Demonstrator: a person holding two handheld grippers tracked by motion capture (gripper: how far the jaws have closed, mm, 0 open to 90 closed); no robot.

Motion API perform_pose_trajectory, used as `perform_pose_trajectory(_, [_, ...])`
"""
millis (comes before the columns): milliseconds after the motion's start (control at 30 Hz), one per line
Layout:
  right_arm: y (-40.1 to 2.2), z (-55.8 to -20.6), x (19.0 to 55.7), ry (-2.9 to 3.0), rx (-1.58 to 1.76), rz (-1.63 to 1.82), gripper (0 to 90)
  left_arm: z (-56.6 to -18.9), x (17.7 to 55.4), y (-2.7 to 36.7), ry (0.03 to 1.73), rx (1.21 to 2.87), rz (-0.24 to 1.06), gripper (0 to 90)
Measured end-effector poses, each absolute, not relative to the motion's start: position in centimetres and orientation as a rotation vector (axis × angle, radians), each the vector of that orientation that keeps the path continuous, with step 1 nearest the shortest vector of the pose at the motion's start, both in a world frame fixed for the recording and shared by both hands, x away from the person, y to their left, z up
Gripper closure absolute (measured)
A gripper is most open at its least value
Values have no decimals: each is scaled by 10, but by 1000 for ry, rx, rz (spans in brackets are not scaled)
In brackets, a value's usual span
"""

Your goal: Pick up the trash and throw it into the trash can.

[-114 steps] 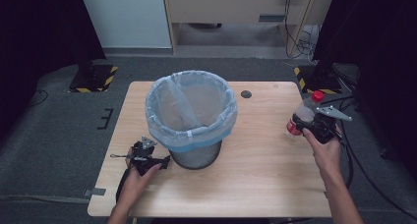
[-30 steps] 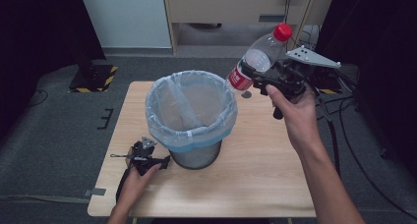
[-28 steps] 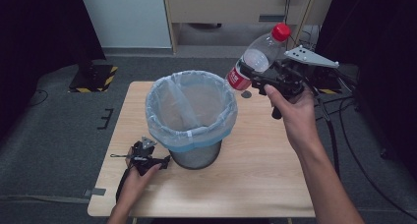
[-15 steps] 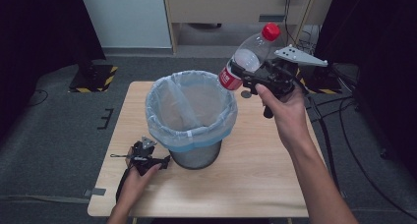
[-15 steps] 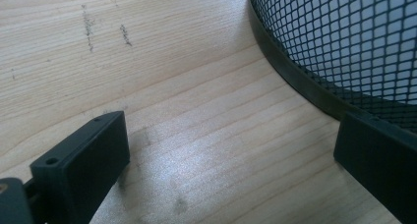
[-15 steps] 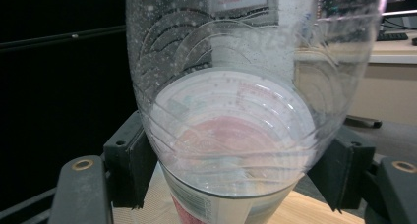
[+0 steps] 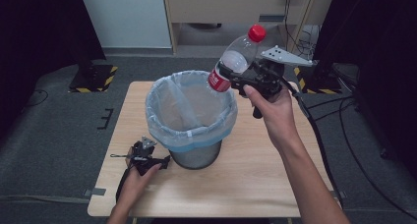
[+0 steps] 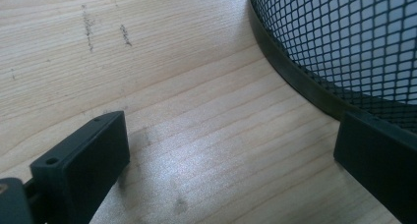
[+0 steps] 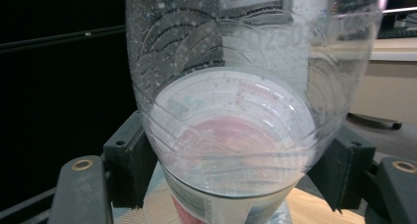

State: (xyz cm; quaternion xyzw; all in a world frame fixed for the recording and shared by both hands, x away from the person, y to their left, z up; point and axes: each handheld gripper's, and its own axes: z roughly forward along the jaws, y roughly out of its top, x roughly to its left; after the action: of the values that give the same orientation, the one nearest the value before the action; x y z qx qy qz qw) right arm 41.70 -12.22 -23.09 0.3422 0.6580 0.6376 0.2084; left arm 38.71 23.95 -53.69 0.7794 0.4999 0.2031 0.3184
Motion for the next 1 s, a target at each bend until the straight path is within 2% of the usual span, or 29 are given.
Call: perform_pose_trajectory(1000, [-91, -261, 421, 1954, 896, 1711, 272, -537, 387, 239, 1315, 2050, 534, 0])
